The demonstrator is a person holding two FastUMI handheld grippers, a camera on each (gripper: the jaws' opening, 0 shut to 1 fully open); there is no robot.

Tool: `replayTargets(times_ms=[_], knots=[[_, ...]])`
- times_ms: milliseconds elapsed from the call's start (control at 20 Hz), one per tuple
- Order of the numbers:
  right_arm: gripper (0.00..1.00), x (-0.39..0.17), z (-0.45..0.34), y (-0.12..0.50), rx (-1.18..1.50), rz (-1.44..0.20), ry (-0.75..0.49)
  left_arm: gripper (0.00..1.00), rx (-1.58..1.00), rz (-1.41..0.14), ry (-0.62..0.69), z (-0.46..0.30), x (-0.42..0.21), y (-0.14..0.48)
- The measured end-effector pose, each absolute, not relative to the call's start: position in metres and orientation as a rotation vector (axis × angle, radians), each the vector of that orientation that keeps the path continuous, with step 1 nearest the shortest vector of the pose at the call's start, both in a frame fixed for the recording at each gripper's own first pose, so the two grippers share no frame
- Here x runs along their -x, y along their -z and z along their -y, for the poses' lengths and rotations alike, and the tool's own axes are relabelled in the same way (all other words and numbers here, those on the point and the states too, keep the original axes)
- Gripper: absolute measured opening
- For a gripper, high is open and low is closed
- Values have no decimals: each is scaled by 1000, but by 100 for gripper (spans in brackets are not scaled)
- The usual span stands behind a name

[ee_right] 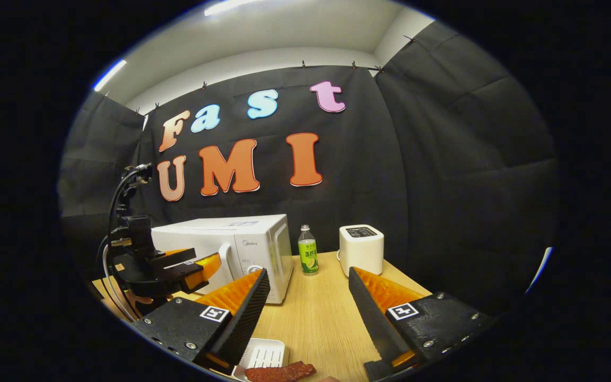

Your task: Open the microwave oven with the left hand, put the food in, and close the microwave oven.

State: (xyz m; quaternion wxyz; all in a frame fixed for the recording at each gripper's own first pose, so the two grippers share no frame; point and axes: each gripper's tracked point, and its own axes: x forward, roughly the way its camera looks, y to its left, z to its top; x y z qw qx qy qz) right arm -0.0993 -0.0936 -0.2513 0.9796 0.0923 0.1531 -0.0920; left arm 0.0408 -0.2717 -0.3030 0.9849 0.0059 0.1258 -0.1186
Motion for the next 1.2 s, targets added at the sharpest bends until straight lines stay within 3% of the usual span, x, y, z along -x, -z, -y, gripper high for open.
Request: replayTargets(times_ms=[350,550,650,700,750,900,1200], knots=[[93,115,109,272,-168,-348,235,87,30,-378,173,280,-67,371],[93,120,114,282,-177,-368,249,80,17,-345,202,295,-71,369],[93,123,115,286,-185,-383,253,51,20,-350,223,302,-72,370],[93,126,116,287,-186,-384,258,33,8,-356,222,301,-69,374],[93,127,118,287,-187,-385,262,36,17,-347,223,301,-68,371],[93,132,120,293,-200,-399,275,18,29,-350,226,301,-69,372],[93,139,124,303,-197,-424,292,16,25,-328,212,300,-65,371]])
